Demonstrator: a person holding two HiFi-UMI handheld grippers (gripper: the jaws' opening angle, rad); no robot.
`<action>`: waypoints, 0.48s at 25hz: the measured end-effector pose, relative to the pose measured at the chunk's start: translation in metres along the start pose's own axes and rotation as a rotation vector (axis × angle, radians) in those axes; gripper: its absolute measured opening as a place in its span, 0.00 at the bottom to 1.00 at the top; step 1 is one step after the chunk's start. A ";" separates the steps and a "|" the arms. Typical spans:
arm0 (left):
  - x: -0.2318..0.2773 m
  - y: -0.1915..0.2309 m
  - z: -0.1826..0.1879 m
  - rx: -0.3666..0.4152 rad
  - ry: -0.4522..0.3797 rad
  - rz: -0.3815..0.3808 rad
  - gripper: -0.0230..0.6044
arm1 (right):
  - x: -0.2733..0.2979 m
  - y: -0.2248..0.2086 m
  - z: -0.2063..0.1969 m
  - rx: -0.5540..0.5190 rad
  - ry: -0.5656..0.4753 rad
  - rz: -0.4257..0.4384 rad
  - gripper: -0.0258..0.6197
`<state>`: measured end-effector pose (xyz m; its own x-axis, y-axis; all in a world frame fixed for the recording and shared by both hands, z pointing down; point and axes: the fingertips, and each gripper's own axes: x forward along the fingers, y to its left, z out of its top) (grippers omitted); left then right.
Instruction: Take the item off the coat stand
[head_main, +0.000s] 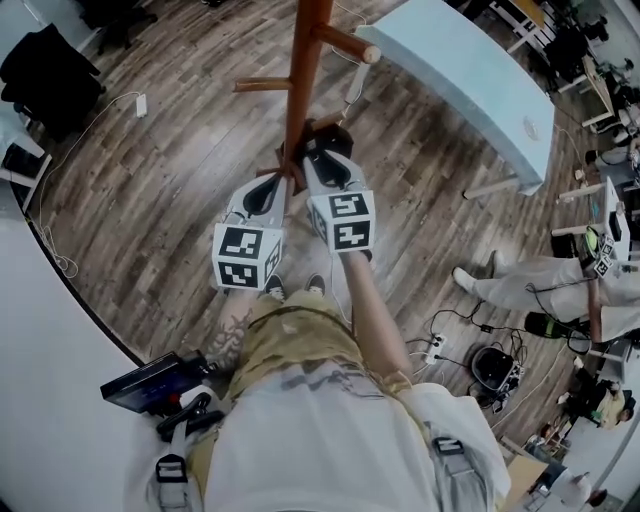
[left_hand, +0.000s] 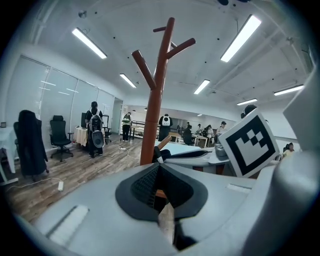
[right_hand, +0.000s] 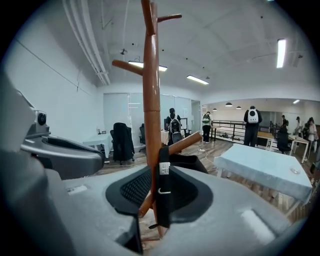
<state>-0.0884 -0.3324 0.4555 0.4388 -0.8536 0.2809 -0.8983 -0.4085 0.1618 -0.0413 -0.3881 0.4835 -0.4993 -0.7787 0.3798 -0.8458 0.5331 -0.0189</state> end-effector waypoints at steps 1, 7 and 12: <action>0.003 0.001 0.002 0.000 -0.002 0.009 0.04 | 0.006 -0.002 0.001 -0.009 0.005 0.007 0.20; 0.008 0.012 0.013 -0.004 -0.018 0.050 0.04 | 0.031 0.000 0.007 -0.052 0.025 0.050 0.22; 0.016 0.011 0.013 -0.007 -0.008 0.085 0.04 | 0.036 -0.004 0.007 -0.064 0.030 0.088 0.22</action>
<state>-0.0915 -0.3547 0.4492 0.3611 -0.8874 0.2868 -0.9320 -0.3325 0.1446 -0.0577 -0.4206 0.4912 -0.5647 -0.7183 0.4064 -0.7846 0.6200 0.0055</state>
